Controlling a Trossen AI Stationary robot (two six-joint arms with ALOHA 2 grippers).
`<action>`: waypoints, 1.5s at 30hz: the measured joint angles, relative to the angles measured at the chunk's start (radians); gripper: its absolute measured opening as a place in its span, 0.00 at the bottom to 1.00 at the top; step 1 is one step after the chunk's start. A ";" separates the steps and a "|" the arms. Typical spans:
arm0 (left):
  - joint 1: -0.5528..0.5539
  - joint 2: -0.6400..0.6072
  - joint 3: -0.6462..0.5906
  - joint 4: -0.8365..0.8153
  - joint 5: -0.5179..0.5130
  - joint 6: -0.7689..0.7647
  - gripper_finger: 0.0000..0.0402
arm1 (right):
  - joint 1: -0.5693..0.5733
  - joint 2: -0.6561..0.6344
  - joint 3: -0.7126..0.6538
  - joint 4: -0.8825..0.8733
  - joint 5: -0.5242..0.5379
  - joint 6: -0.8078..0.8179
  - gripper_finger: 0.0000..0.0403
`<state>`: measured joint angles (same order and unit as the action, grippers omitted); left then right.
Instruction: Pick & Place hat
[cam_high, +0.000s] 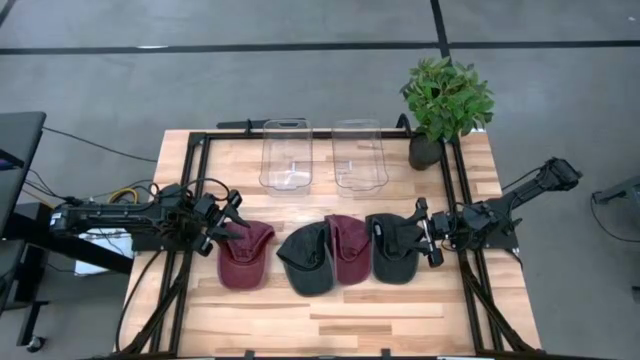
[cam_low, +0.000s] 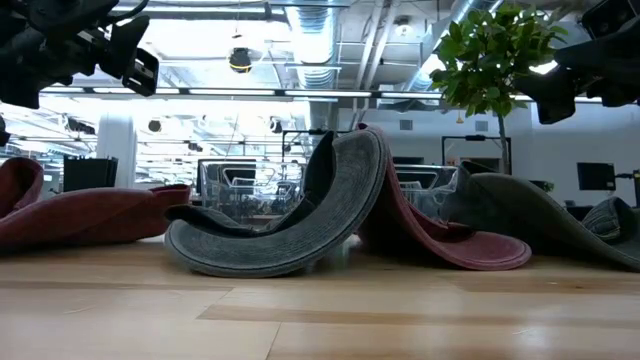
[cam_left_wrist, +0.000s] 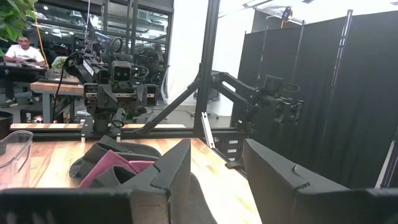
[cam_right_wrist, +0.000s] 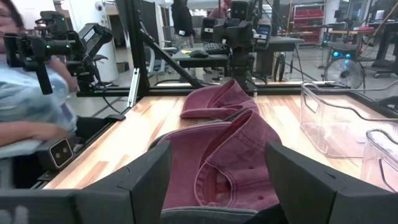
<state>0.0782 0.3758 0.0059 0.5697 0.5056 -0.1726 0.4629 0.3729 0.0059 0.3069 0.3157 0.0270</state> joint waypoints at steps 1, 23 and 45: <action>0.000 0.000 0.000 0.000 0.000 0.000 0.36 | 0.000 0.000 0.000 0.000 0.000 0.000 0.62; 0.000 0.000 0.000 0.000 0.000 0.000 0.36 | 0.000 0.000 0.000 0.006 0.000 -0.009 0.62; 0.000 0.000 0.000 0.000 0.000 0.000 0.36 | -0.040 0.000 0.000 0.226 -0.027 -0.001 0.62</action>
<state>0.0782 0.3758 0.0061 0.5699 0.5056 -0.1726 0.4229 0.3725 0.0059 0.5330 0.2886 0.0260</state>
